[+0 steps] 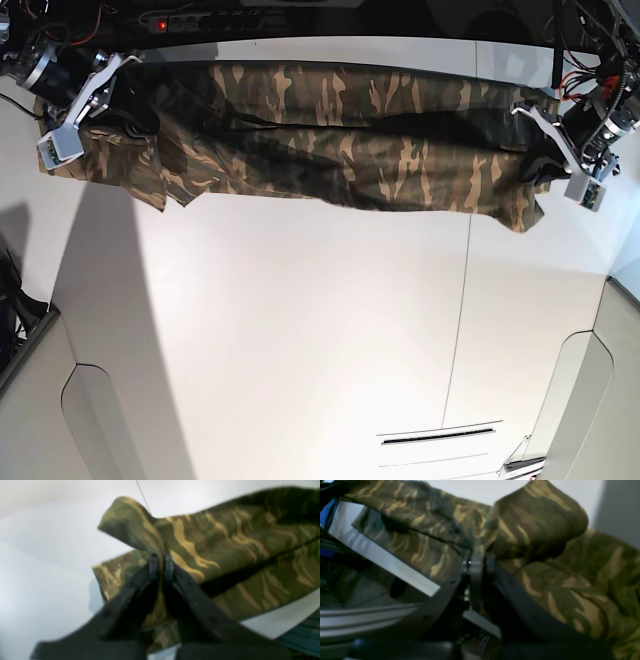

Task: Fold the T-shirt properly
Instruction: 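Regrasp the folded strip ends with both grippers and pull it taut, then lay the long folded strip flat with both grippers and release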

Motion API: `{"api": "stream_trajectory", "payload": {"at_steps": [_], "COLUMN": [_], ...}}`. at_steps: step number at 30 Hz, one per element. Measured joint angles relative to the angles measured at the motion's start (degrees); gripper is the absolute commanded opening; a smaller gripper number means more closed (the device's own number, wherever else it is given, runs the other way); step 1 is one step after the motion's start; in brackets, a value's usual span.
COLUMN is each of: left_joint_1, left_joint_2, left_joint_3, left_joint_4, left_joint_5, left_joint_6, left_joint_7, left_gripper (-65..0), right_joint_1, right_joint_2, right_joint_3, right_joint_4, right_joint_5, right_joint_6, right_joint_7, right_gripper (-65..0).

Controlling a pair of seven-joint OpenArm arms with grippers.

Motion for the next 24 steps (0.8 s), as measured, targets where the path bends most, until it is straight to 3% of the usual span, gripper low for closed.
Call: {"api": "stream_trajectory", "payload": {"at_steps": [13, 18, 20, 22, 24], "left_joint_1": [3.13, 3.58, 3.58, 3.58, 3.58], "left_joint_2": [0.0, -0.02, 0.0, 0.0, 0.0], "left_joint_3": [0.0, 0.0, 0.0, 0.0, 0.0], "left_joint_4": [0.0, 0.0, 0.0, 0.0, 0.0], "left_joint_5": [1.46, 1.57, 1.46, 1.53, 1.53], "left_joint_6": [0.02, 1.75, 1.75, 1.77, 3.34], "left_joint_7": [0.61, 0.55, 0.13, 0.15, 0.17], "left_gripper": [-65.0, -65.0, -59.6, -49.6, -42.1], "right_joint_1": [-1.07, -0.79, -0.57, 0.04, 0.7], "right_joint_2": [0.0, -0.02, -0.02, -0.02, -0.02], "right_joint_3": [0.0, 0.0, 0.0, 0.0, 0.0], "right_joint_4": [-7.08, -12.28, -12.48, -12.48, -12.48], "right_joint_5": [-1.84, -2.36, -2.34, -2.43, -2.4], "right_joint_6": [0.02, -0.11, -0.13, -0.13, -0.13], "right_joint_7": [-0.11, 2.05, 2.4, 2.38, 2.16], "right_gripper": [-65.0, -65.0, -63.0, -52.5, -48.1]}}
